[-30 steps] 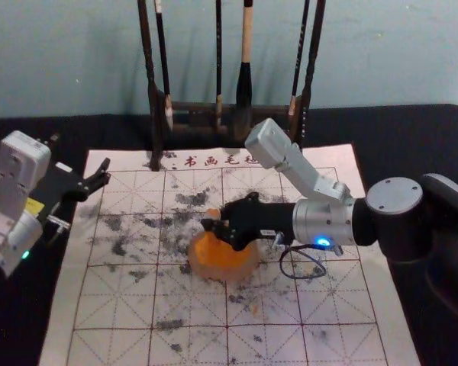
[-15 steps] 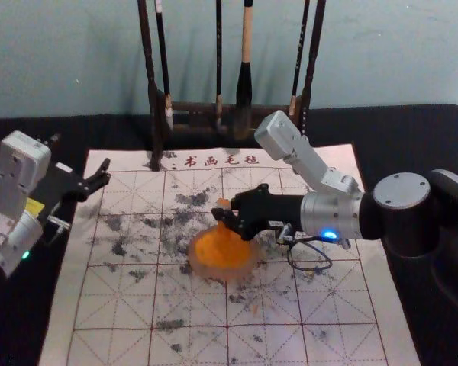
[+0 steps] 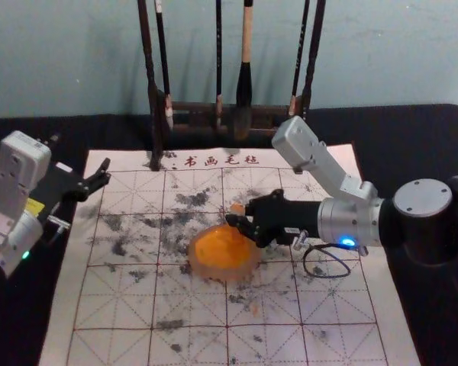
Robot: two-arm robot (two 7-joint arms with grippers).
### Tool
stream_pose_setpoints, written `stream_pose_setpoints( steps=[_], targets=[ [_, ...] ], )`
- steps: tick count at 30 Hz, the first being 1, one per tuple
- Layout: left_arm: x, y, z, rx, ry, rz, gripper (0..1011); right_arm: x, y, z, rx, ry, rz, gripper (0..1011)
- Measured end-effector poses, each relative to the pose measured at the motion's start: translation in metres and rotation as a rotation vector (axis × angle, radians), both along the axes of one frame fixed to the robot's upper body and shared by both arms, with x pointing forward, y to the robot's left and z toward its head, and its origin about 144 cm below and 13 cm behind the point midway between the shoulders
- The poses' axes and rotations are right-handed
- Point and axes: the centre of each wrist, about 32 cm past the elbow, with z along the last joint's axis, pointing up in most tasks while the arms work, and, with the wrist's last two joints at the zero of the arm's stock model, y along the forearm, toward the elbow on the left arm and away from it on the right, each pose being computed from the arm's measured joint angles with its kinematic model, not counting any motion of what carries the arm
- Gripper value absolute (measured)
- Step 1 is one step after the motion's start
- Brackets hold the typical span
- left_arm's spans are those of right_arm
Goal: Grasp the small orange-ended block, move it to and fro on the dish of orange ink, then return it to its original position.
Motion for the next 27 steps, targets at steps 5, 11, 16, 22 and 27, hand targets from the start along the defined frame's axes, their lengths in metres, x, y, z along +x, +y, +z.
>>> stream_pose_setpoints(
  steps=[5,11,16,22,27],
  targets=[
    [0.000,0.000,0.000,0.000,0.000,0.000,1001,-0.005,-0.002,-0.001,0.000,0.009,0.010,116],
    [0.000,0.000,0.000,0.000,0.000,0.000,1001,-0.010,0.000,-0.003,0.006,0.021,0.030,116],
    [0.000,0.000,0.000,0.000,0.000,0.000,1001,-0.012,0.005,-0.004,0.012,0.026,0.043,116],
    [0.000,0.000,0.000,0.000,0.000,0.000,1001,-0.011,0.013,-0.004,0.019,0.028,0.057,116],
    [0.000,0.000,0.000,0.000,0.000,0.000,1001,-0.007,0.020,-0.005,0.020,0.027,0.061,116]
  ],
)
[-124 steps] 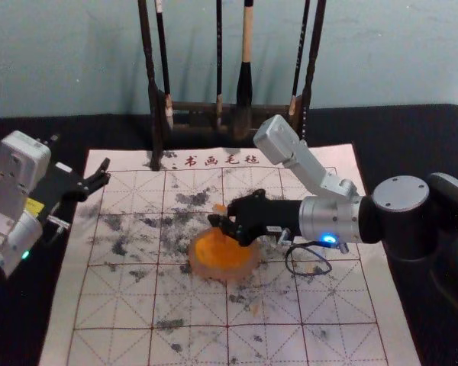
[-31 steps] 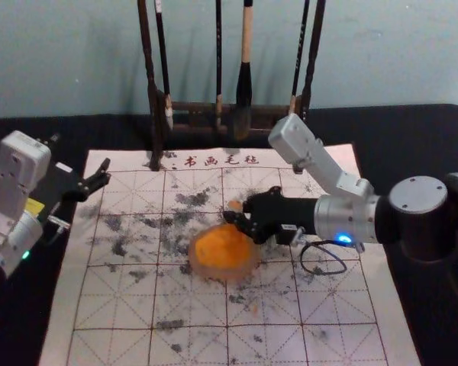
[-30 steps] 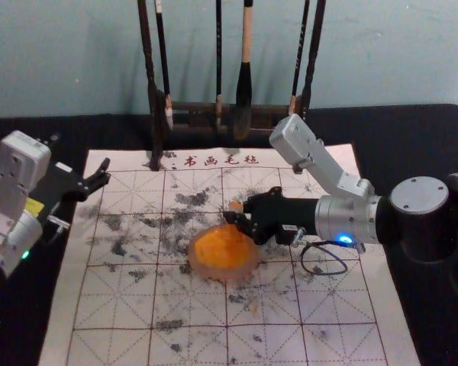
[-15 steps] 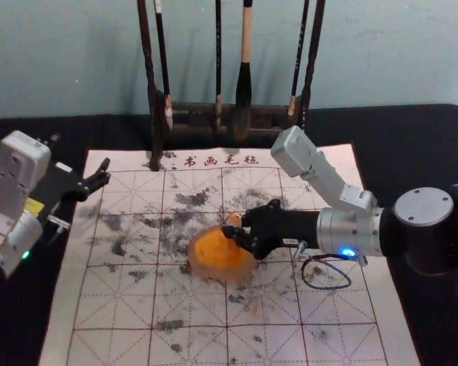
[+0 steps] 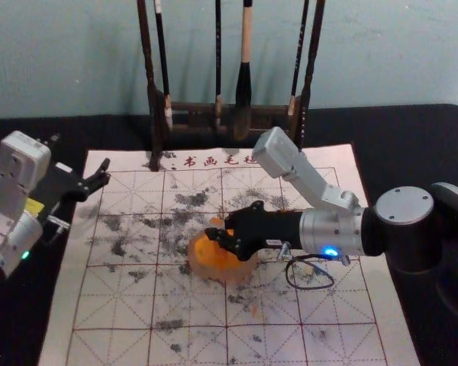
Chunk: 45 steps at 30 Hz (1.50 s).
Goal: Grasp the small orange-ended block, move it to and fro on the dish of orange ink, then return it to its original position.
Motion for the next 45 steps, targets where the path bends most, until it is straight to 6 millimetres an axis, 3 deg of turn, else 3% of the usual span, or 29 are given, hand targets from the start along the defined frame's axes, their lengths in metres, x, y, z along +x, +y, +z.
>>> stream_pose_setpoints(
  steps=[10,26,37,45],
  targets=[
    [0.000,0.000,0.000,0.000,0.000,0.000,1001,0.011,0.009,0.000,-0.008,-0.020,-0.016,116],
    [0.000,0.000,0.000,0.000,0.000,0.000,1001,0.017,0.004,0.003,-0.006,-0.032,-0.051,116],
    [0.000,0.000,0.000,0.000,0.000,0.000,1001,0.010,-0.004,0.007,0.031,-0.039,-0.076,116],
    [0.000,0.000,0.000,0.000,0.000,0.000,1001,-0.006,-0.012,0.016,0.095,-0.083,-0.157,116]
  ],
)
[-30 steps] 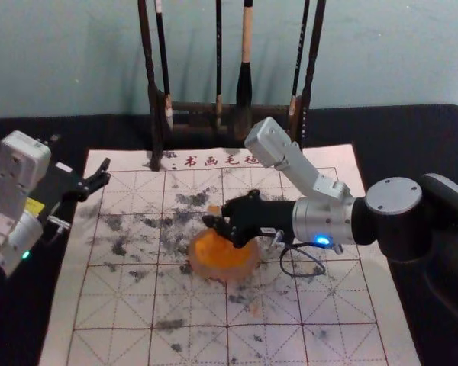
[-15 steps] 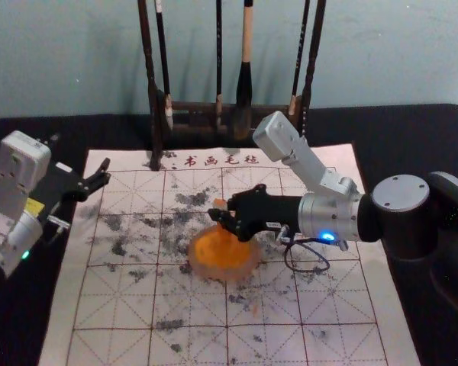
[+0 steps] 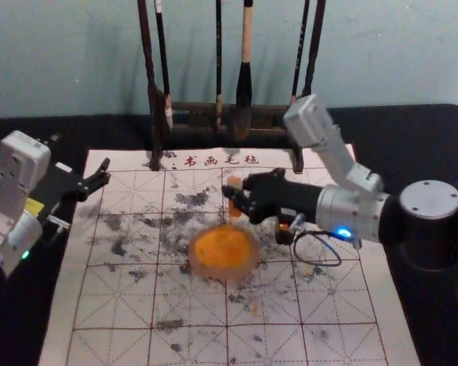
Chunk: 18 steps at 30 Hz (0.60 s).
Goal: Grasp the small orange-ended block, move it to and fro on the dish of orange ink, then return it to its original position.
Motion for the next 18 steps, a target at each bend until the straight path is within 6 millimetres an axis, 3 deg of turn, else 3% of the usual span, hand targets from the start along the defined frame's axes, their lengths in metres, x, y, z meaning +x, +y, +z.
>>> stream_pose_setpoints(
  steps=[9,18],
  targets=[
    [0.000,0.000,0.000,0.000,0.000,0.000,1001,-0.030,-0.015,0.012,0.057,-0.095,-0.137,116],
    [0.000,0.000,0.000,0.000,0.000,0.000,1002,-0.061,-0.030,0.012,0.082,-0.165,-0.256,116]
  ],
)
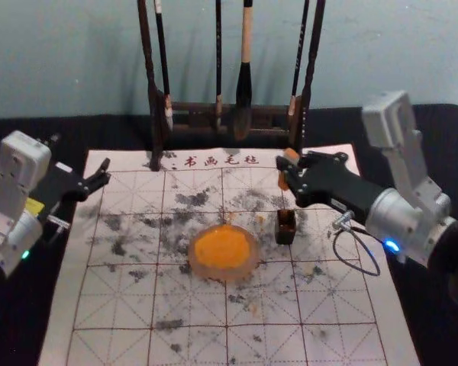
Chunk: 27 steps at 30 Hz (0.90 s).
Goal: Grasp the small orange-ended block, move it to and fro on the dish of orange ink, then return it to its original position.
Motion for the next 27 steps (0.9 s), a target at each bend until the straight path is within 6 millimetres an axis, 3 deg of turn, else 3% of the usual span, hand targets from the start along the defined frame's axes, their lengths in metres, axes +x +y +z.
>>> stream_pose_setpoints(
  steps=[12,27],
  targets=[
    [0.000,0.000,0.000,0.000,0.000,0.000,1001,-0.025,-0.013,-0.022,0.011,0.048,-0.066,116],
    [0.000,0.000,0.000,0.000,0.000,0.000,1001,-0.022,-0.007,-0.033,0.037,0.100,-0.062,116]
  ],
)
